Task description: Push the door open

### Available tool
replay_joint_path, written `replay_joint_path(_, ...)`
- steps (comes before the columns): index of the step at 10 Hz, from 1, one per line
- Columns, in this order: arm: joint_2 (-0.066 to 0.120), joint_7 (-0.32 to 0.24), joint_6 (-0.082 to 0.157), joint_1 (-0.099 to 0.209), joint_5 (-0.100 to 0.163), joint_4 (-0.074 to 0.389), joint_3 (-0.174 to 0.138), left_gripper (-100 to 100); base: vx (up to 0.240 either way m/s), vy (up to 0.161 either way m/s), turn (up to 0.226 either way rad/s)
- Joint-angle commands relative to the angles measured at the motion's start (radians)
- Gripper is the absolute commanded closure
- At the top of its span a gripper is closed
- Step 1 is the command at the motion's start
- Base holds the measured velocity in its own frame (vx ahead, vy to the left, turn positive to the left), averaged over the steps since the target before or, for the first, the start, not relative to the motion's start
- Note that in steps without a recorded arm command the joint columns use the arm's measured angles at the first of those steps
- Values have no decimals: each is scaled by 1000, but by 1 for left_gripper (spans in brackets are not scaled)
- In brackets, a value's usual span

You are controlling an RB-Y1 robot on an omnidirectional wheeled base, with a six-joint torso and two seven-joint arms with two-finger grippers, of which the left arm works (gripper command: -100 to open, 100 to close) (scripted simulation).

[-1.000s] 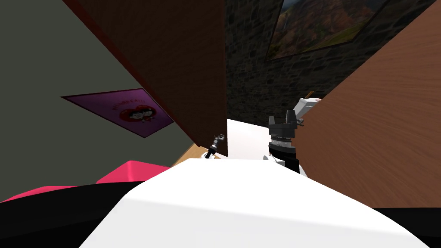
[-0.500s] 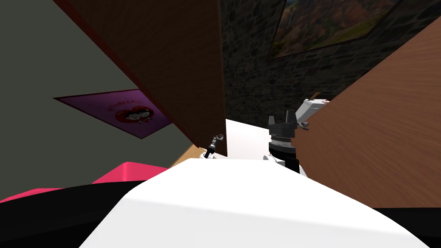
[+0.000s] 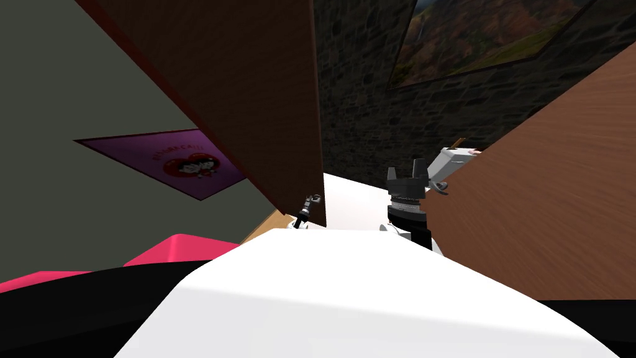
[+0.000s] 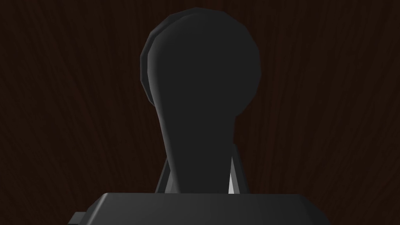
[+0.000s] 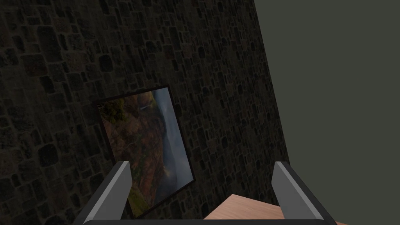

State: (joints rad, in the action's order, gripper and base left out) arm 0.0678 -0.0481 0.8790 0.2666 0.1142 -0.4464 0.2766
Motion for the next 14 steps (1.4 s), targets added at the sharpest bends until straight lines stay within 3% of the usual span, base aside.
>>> replay_joint_path(1, 17, 1, -29, -18, 1, -50, -5, 100, 81, -58, 15)
replay_joint_path(2, 17, 1, -29, -18, 1, -39, -5, 100, 32, -15, -20)
replay_joint_path(5, 17, 1, -29, -18, 1, -68, -5, 100, -7, 9, -8)
replay_joint_path(6, 17, 11, -32, -18, 11, -67, -30, 100, 60, -95, 82)
replay_joint_path(8, 17, 11, -32, -18, 11, -67, -30, 100, 87, -101, 42)
replay_joint_path(9, 16, 21, -34, -18, 20, -65, -54, 100, 136, -117, 49)
replay_joint_path(14, 11, 39, -38, -17, 36, -62, -97, 100, 145, -125, 53)
